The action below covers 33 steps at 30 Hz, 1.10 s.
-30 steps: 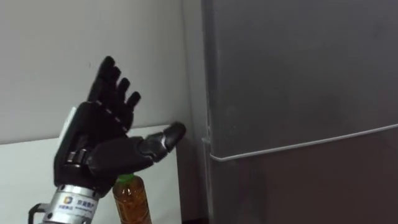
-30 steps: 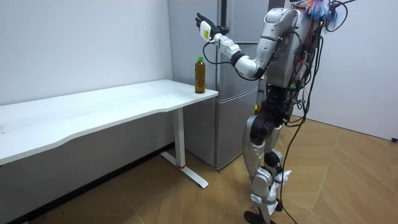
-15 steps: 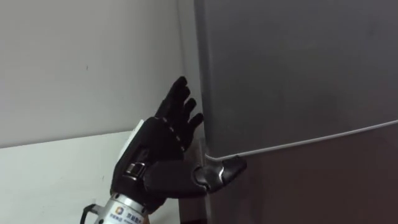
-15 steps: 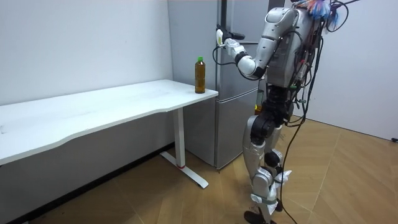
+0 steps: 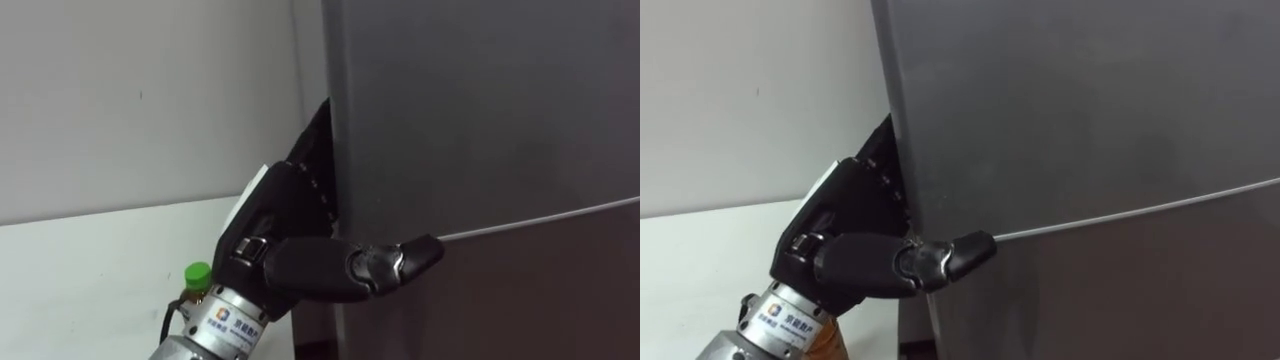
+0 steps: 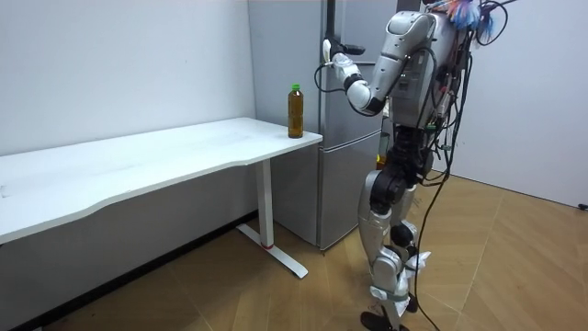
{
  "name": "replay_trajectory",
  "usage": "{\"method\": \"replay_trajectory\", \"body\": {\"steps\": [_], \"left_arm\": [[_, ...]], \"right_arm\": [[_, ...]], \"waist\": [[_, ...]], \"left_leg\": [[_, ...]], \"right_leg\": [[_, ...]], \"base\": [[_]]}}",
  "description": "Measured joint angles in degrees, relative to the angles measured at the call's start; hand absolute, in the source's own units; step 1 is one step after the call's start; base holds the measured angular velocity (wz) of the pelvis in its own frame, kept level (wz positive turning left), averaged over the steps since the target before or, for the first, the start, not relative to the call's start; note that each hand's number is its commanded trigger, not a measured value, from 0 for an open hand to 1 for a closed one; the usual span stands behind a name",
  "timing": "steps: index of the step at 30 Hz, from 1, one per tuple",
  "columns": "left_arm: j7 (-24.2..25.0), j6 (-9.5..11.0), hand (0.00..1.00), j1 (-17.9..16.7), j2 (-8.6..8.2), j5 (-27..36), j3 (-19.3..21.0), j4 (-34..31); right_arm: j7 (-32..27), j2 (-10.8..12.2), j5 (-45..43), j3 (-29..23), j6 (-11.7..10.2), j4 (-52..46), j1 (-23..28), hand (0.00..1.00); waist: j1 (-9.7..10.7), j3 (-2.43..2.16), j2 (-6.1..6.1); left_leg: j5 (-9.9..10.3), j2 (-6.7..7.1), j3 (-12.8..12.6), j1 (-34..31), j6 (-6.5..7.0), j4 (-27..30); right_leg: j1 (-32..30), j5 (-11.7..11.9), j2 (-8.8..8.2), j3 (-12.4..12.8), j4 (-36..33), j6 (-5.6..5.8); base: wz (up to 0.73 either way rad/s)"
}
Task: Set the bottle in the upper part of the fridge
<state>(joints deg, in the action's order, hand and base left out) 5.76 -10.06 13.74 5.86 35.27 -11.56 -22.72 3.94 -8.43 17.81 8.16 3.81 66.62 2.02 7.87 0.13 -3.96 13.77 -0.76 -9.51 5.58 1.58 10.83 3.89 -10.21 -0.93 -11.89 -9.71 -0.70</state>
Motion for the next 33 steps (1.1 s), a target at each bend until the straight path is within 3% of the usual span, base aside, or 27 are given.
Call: {"method": "replay_trajectory", "body": {"steps": [4, 8, 17, 18, 20, 21, 22, 24, 33], "left_arm": [[-0.01, -0.04, 1.00, 0.00, -1.32, -0.02, 0.41, 0.13], [0.31, 0.01, 1.00, -0.18, -2.67, -0.07, -0.22, 0.33], [0.62, 0.20, 1.00, -0.18, -2.45, -1.30, -0.18, 0.33], [0.62, 0.19, 0.95, -0.18, -2.44, -1.31, -0.18, 0.33], [0.63, 0.19, 0.61, -0.18, -2.43, -1.31, -0.19, 0.33], [0.63, 0.19, 0.55, -0.18, -2.43, -1.31, -0.20, 0.35], [0.63, 0.19, 0.30, -0.17, -2.42, -1.30, -0.21, 0.43], [0.81, 0.20, 0.00, -0.17, -2.44, -1.26, -0.21, 0.60], [3.96, 0.46, 0.00, -0.18, -1.90, -0.41, -1.90, 1.55]], "right_arm": [[0.01, -0.32, -0.03, 0.74, -0.03, -0.01, -0.31, 0.00], [0.01, -0.36, -0.41, 0.97, -0.05, 0.02, -0.75, 0.00], [-0.02, -0.54, -0.39, 1.86, -0.05, -0.04, -0.78, 0.00], [-0.02, -0.54, -0.39, 1.86, -0.05, -0.04, -0.78, 0.00], [-0.01, -0.54, -0.40, 1.86, -0.05, -0.04, -0.78, 0.00], [0.00, -0.54, -0.40, 1.86, -0.05, -0.04, -0.78, 0.00], [0.01, -0.53, -0.38, 1.87, -0.04, -0.03, -0.77, 0.00], [0.11, -0.49, -0.38, 1.86, -0.02, -0.03, -0.73, 0.00], [0.50, -0.40, 0.61, 1.88, 0.02, -0.06, -0.69, 0.00]], "waist": [[-0.02, 0.37, -0.23], [-0.26, 0.43, -0.29], [-0.27, 0.44, -0.21], [-0.27, 0.50, -0.12], [-0.27, 0.52, -0.08], [-0.27, 0.54, -0.04], [-0.27, 0.55, 0.03], [-0.25, 0.51, 0.10], [-0.06, 0.15, 0.55]], "left_leg": [[0.00, -0.08, -1.44, -0.02, 0.00, 0.00], [0.00, -0.09, -1.44, -0.04, 0.00, -0.01], [0.00, -0.18, -1.56, 0.03, 0.00, -0.01], [0.00, -0.18, -1.60, 0.03, 0.00, -0.01], [0.00, -0.21, -1.95, 0.04, 0.00, 0.00], [0.00, -0.22, -2.12, 0.06, 0.00, 0.00], [0.00, -0.24, -2.28, 0.10, 0.00, 0.00], [0.00, -0.25, -2.30, 0.12, 0.00, 0.07], [0.00, -0.14, -2.57, 0.69, 0.00, 0.00]], "right_leg": [[-0.08, -0.01, -0.06, -0.17, 0.08, 0.01], [-0.10, -0.01, -0.09, -0.37, 0.06, 0.01], [-0.04, 0.00, -0.06, -0.53, -0.09, 0.00], [-0.04, -0.01, -0.05, -0.53, -0.10, 0.00], [-0.04, 0.00, -0.06, -0.51, -0.08, 0.01], [-0.04, -0.01, -0.06, -0.50, -0.08, 0.00], [-0.03, -0.01, -0.06, -0.49, -0.08, 0.00], [-0.02, 0.00, -0.05, -0.51, -0.07, 0.01], [0.31, 0.04, -0.13, -0.44, 0.15, 0.10]], "base": [[0.02], [0.02], [0.00], [0.00], [0.00], [0.00], [0.00], [0.00], [0.00]]}}
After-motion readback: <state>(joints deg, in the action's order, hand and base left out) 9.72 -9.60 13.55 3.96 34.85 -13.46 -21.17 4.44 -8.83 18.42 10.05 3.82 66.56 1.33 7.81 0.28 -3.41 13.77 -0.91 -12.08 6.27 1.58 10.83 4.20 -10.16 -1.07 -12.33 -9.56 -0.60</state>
